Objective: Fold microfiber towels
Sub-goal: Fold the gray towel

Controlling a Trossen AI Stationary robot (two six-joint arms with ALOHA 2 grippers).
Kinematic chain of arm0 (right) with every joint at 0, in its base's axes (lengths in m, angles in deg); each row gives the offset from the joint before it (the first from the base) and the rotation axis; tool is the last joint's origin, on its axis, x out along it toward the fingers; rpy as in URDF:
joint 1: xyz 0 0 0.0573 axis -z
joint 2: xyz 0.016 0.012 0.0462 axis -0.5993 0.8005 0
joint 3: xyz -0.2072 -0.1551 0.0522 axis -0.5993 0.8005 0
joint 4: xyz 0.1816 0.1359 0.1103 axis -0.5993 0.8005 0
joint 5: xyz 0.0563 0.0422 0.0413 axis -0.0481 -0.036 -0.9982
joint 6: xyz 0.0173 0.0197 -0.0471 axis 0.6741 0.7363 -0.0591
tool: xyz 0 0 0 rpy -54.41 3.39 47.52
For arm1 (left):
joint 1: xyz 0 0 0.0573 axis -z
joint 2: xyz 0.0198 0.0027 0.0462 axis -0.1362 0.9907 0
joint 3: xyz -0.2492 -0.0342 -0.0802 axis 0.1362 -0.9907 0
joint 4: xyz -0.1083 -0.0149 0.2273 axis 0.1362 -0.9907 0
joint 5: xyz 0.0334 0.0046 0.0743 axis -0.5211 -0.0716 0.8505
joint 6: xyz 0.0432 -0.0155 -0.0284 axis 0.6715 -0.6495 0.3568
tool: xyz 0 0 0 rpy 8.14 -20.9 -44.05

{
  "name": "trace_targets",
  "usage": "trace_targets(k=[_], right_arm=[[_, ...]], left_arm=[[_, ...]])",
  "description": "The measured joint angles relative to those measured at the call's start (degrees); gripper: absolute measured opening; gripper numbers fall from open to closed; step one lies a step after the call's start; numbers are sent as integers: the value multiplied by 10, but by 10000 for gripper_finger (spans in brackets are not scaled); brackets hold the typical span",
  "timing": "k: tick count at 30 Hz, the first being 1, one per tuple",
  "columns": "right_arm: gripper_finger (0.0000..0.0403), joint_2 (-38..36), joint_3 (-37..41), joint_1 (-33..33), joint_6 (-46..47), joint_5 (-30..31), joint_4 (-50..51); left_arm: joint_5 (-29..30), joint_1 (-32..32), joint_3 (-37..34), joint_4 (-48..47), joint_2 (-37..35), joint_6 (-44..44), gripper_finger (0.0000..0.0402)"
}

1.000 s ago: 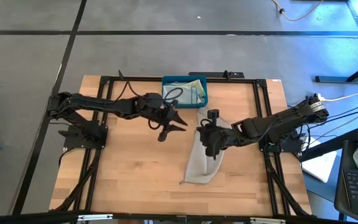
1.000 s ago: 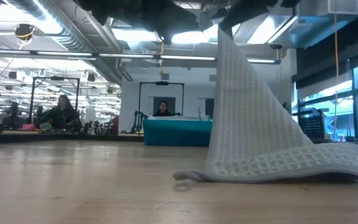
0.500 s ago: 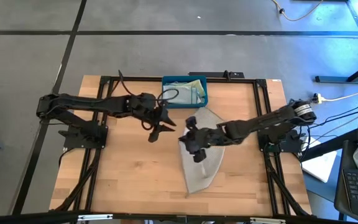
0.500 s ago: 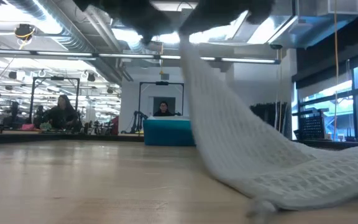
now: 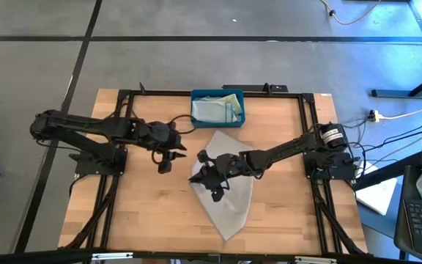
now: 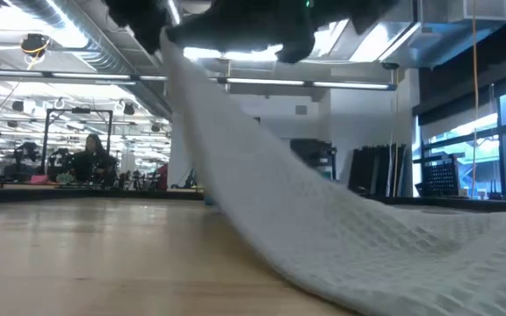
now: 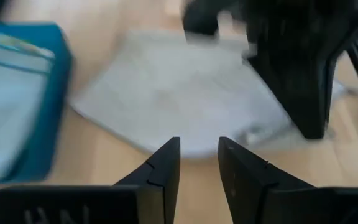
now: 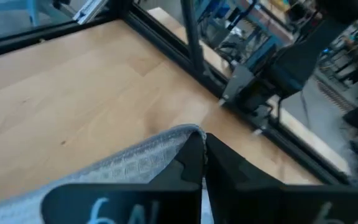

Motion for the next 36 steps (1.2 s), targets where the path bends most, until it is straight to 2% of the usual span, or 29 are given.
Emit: trace_targets(k=[3,6,14,18,23,27,31,33,36], right_arm=[[24,14,0,1,9,-14,2],[66,16,0,1,15,-18,-1],[222,7,-22,-16,71,-35,-19],[273,7,-41,-24,78,-38,-20],[286,7,-49,-31,129,-9,-10],[286,-7,-49,-54,185,13,81],[287,-23,-49,-83,279,28,224],[287,-30,-49,-98,336,31,288],[287,-38,-49,-125,419,30,353]], left_arm=[[50,15,0,-4,-22,-10,101],[82,30,0,6,-34,-14,101],[88,68,0,6,-20,-14,101],[90,85,0,8,-14,-15,101],[98,100,0,7,-13,-29,101],[106,118,-9,18,-13,-30,101],[79,145,-70,65,-13,-28,101],[47,160,-113,114,-13,-21,101],[41,190,-174,213,-11,2,101]])
